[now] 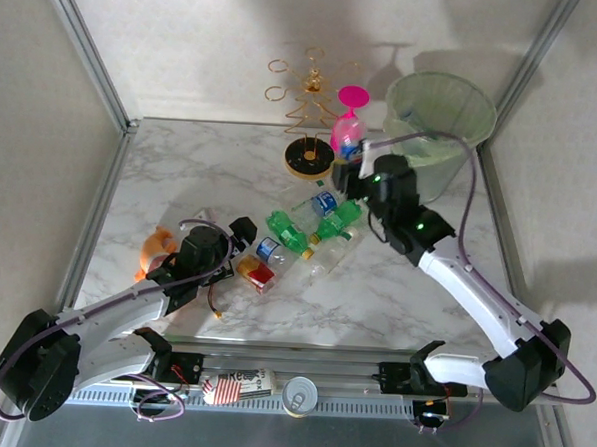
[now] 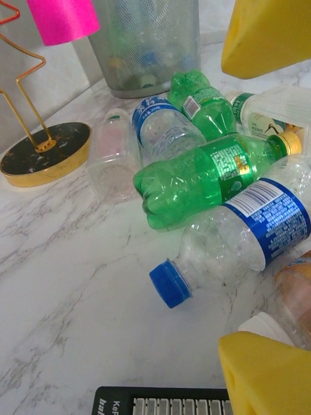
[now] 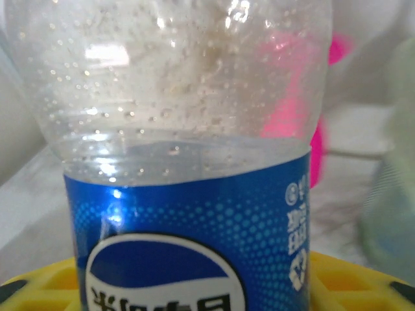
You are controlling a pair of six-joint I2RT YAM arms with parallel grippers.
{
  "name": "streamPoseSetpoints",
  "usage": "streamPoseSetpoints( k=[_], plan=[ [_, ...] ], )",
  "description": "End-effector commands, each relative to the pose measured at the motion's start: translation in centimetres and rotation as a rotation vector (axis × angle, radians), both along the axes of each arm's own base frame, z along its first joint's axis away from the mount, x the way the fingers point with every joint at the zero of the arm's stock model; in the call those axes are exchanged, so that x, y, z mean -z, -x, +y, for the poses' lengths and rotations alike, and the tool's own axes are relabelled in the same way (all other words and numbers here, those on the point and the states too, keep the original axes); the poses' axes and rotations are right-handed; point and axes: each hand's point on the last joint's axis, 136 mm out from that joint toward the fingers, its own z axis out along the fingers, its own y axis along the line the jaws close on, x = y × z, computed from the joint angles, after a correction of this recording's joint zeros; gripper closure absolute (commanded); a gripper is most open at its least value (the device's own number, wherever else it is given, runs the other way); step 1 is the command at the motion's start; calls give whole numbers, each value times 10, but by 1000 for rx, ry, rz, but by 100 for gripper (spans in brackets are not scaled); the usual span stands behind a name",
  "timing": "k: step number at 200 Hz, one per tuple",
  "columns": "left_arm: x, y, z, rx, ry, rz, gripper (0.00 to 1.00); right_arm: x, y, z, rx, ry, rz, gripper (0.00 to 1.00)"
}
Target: Put the plastic bottles in the bin
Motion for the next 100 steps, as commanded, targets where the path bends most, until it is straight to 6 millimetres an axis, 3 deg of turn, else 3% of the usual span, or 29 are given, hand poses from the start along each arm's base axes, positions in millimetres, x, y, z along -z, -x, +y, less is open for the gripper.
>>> streamPoseSetpoints(
  k=[1,25,51,100],
  plan=[
    [-2,5,2,-2,9,-13,0,-60,-17,-49,169,-99,-152,50],
    [-2,10,6,-7,1,-16,0,-89,-39,-95,284,-151,-223,50],
    [-4,15,13,-19,-13,-23,0,-109,-65,-126,365,-150,-252,50],
    [-1,27,27,-46,-28,-31,0,-106,-124,-160,465,-100,-209,50]
  ],
)
